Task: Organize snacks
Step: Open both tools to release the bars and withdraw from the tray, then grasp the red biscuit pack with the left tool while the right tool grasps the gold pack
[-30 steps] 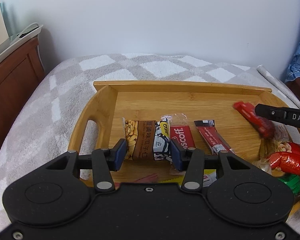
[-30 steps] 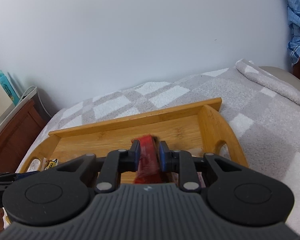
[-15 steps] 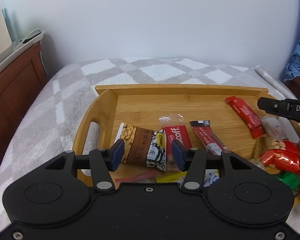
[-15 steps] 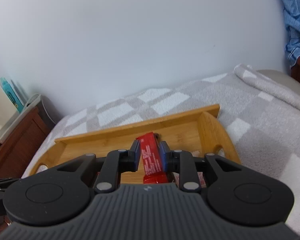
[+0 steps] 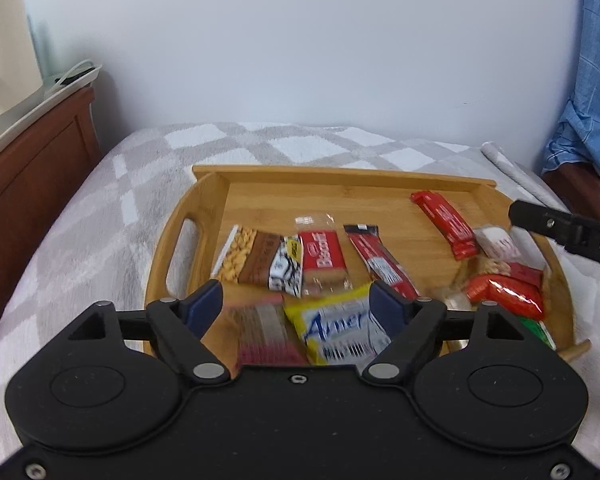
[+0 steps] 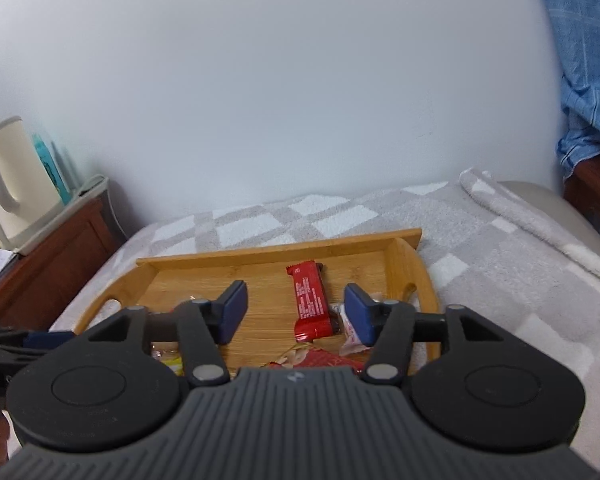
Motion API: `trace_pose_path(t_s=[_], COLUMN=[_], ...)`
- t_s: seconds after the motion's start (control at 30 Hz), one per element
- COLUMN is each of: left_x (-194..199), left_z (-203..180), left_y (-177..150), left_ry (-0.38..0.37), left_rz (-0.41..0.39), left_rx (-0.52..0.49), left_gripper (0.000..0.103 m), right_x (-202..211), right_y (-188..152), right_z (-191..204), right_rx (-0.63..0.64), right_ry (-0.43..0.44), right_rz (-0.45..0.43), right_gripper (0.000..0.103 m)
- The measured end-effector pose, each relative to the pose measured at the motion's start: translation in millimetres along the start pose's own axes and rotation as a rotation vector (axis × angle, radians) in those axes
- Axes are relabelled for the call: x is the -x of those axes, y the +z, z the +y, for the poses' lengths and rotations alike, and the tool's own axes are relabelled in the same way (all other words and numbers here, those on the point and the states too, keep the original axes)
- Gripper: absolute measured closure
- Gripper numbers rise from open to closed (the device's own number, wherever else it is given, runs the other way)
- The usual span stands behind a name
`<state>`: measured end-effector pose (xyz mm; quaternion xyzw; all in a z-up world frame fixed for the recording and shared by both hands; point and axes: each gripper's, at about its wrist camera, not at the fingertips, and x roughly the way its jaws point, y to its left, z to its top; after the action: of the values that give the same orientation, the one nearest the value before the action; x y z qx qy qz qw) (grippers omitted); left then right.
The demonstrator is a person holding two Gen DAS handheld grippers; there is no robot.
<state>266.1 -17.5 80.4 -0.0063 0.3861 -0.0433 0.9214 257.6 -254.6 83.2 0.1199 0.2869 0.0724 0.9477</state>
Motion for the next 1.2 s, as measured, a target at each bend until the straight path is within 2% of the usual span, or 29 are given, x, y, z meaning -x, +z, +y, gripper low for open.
trace_pose_path(t_s=[0.37, 0.73, 0.97, 1.2], left_x=[47.1, 86.8, 107.6, 118.1], left_z=[-11.9, -8.6, 1.6, 17.1], left_y=[-35.0, -76.4, -107.3, -134.1], left_ry=[-0.001, -0.010, -0.008, 0.022], left_rz=[-0.028, -0.054, -0.094, -0.092], left_rx=[-0.043, -0.068, -0.080, -0.089], left_gripper=[0.014, 0.012, 0.008, 0.006], right_x=[52.1, 87.7, 101.6, 108.7], right_y=[-30.8, -63.8, -89.1, -117.0], right_z=[12.8, 21.2, 34.2, 52.9], right_rx=[0.021, 0.030, 0.064, 0.105], right_ry=[-0.002, -0.002, 0.000, 0.005], right_rz=[-0.038, -0.048, -0.023, 0.016], right_gripper=[0.020, 0.015, 0.014, 0.012])
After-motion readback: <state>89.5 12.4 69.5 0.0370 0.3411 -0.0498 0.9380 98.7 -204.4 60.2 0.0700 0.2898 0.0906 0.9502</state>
